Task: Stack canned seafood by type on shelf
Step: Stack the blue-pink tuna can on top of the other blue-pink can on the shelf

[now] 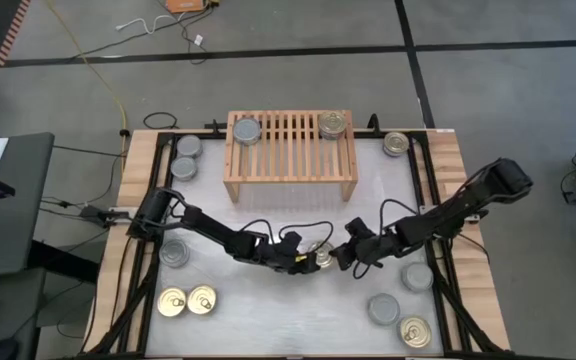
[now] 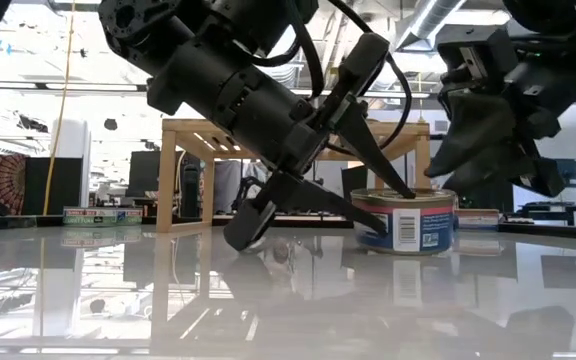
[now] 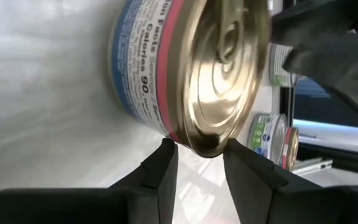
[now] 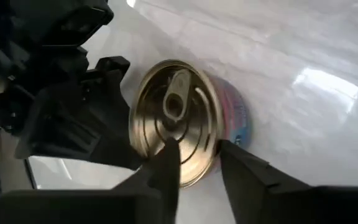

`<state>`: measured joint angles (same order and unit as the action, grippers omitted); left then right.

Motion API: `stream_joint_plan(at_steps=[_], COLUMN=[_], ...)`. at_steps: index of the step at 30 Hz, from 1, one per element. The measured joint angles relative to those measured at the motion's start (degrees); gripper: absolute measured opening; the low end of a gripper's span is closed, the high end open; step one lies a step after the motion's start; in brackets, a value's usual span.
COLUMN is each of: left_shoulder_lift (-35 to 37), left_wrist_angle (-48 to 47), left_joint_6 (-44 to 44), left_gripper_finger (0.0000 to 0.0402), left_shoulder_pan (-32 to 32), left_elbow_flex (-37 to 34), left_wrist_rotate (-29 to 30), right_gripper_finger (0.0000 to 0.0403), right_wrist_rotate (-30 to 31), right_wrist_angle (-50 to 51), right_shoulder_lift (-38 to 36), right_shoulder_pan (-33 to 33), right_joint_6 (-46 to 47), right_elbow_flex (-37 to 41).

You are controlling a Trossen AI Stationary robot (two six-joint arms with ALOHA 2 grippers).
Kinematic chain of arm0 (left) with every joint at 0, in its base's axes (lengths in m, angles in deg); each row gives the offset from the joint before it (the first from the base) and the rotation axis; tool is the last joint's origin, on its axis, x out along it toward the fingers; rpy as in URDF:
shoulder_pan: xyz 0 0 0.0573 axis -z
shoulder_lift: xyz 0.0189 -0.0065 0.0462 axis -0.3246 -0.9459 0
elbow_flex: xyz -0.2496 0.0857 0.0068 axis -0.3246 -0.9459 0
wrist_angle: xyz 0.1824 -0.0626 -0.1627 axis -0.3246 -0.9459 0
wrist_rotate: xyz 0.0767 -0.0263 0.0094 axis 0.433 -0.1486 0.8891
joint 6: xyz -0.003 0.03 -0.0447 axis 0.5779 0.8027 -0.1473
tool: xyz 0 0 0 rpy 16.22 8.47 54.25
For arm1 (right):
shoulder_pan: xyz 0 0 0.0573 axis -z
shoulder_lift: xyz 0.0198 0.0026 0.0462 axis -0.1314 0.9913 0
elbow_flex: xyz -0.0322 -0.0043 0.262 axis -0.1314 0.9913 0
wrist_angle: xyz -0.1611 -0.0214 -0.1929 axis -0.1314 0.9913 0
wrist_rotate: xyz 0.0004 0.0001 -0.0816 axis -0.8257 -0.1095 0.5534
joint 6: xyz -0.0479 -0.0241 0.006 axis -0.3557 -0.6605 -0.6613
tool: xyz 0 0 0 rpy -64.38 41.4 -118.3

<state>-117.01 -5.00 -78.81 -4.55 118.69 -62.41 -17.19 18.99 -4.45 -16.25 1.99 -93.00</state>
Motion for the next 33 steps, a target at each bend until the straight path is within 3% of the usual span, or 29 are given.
stream_joint_plan(at_steps=[5, 11, 22, 33], left_shoulder_lift=[0.0, 0.0, 0.0, 0.1], left_wrist_angle=[0.7, 1.4, 1.5, 1.3], left_joint_6=[1.0, 1.4, 1.4, 1.6], left_gripper_finger=[0.0119, 0.0119, 0.0119, 0.0119], left_shoulder_pan=[0.0, 0.0, -0.8, -1.4], left_elbow_flex=[0.0, 0.0, 0.0, 0.0], left_wrist_rotate=[-0.2, -0.8, -1.1, -1.2], right_gripper_finger=[0.0195, 0.0208, 0.0168, 0.0149], right_wrist_rotate=[0.0, 0.1, 0.7, 1.2], right_wrist_angle=[1.5, 5.7, 5.1, -1.9], right_shoulder_lift=[-0.5, -0.5, -0.4, 6.7], right_shoulder_pan=[-0.1, -0.1, -0.1, 1.1], right_joint_6=[-0.1, 1.8, 2.8, 2.9], right_elbow_flex=[-0.1, -0.1, -0.1, -0.2])
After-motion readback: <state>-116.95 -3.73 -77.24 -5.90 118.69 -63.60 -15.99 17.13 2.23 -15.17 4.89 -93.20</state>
